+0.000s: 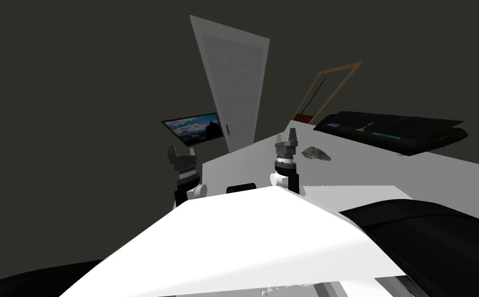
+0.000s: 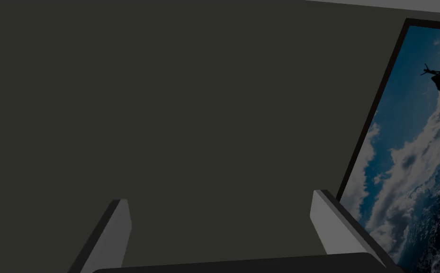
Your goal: Pull the door open
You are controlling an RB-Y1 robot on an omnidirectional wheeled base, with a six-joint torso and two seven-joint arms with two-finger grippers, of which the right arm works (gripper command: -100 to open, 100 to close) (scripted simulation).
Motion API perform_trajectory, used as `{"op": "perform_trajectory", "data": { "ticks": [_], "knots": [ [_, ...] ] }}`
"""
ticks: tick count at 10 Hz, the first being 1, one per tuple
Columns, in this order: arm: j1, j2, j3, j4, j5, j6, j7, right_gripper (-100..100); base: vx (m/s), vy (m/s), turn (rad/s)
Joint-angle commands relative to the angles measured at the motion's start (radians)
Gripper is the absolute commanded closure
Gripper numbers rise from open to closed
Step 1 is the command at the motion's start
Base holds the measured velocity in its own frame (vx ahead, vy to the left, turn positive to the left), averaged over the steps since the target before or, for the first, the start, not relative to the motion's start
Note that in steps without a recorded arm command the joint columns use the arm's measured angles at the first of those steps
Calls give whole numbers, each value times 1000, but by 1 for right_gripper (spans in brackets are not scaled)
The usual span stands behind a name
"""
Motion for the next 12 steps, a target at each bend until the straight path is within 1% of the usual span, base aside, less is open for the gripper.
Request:
{"op": "perform_trajectory", "data": {
  "ticks": [1, 3, 4, 5, 6, 12],
  "knots": [
    [-12, -17, 3, 36, -19, -8, -31, -100, 66, 17, 158],
    [-24, -32, 7, 73, -39, -17, -63, -100, 148, 7, 122],
    [-33, -41, 9, 99, -53, -23, -85, -100, 132, 4, 115],
    [-37, -46, 10, 113, -61, -26, -97, -100, 132, 0, 84],
    [-46, -55, 13, 140, -75, -32, -120, -100, 114, 4, 123],
    [-78, -83, 22, 239, -128, -55, -204, -100, 95, 1, 95]
  ]
}}
